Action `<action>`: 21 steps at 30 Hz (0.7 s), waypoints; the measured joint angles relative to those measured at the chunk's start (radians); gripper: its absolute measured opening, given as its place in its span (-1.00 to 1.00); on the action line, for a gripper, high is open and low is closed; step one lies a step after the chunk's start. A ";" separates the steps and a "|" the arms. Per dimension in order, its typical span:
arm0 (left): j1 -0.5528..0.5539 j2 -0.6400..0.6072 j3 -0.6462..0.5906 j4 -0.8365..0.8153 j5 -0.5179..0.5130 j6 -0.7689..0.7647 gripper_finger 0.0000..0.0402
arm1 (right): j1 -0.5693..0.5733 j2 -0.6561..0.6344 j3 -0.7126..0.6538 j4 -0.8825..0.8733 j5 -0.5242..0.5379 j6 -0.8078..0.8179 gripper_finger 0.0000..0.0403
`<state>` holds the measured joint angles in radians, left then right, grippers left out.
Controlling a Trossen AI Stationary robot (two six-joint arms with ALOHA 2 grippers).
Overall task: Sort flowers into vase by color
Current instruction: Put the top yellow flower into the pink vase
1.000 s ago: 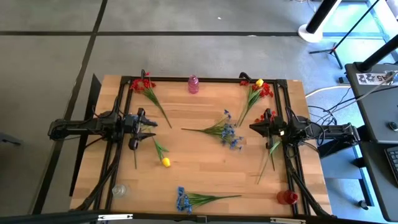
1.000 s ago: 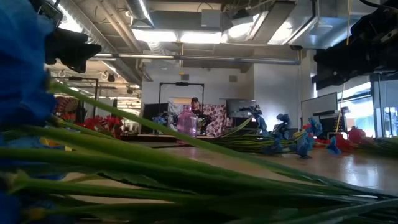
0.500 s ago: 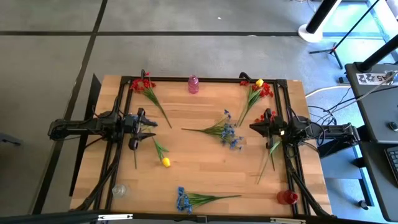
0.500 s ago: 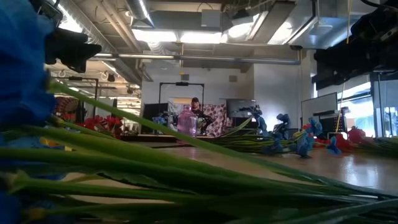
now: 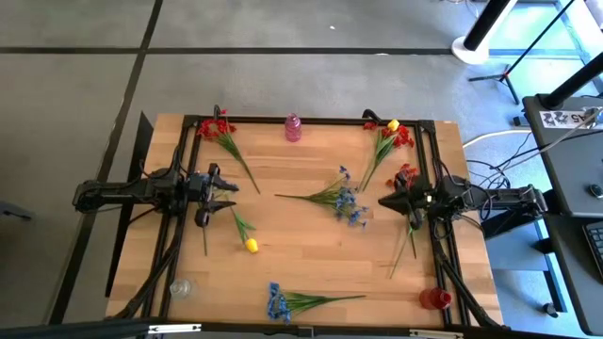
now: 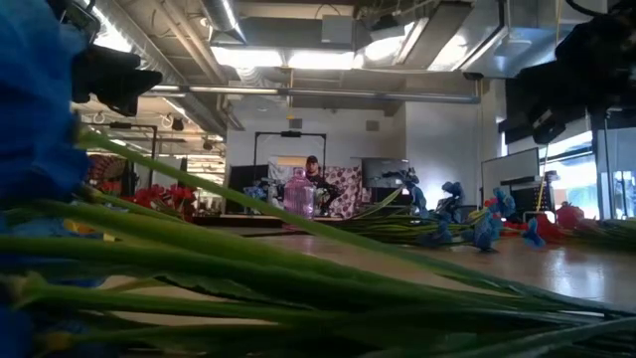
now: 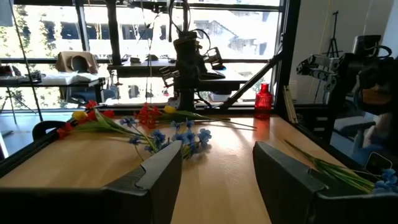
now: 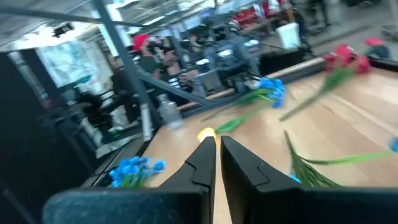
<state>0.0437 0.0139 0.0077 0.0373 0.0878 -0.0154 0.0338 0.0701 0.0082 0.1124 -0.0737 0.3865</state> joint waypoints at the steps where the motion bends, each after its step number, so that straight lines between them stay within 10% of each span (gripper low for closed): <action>1: 0.000 0.000 0.000 0.000 0.000 0.000 -0.04 | 0.000 0.015 0.000 0.021 0.019 0.001 -0.87; 13: 0.000 0.000 0.000 0.000 0.000 0.000 -0.04 | -0.037 0.504 0.221 -0.144 0.592 0.138 -0.34; 21: 0.000 0.000 0.000 0.000 0.000 0.000 -0.04 | -0.362 1.013 0.531 -0.264 0.511 0.256 -0.02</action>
<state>0.0437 0.0139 0.0075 0.0376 0.0875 -0.0154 -0.3287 1.0832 0.5388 -0.1513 0.4373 0.6426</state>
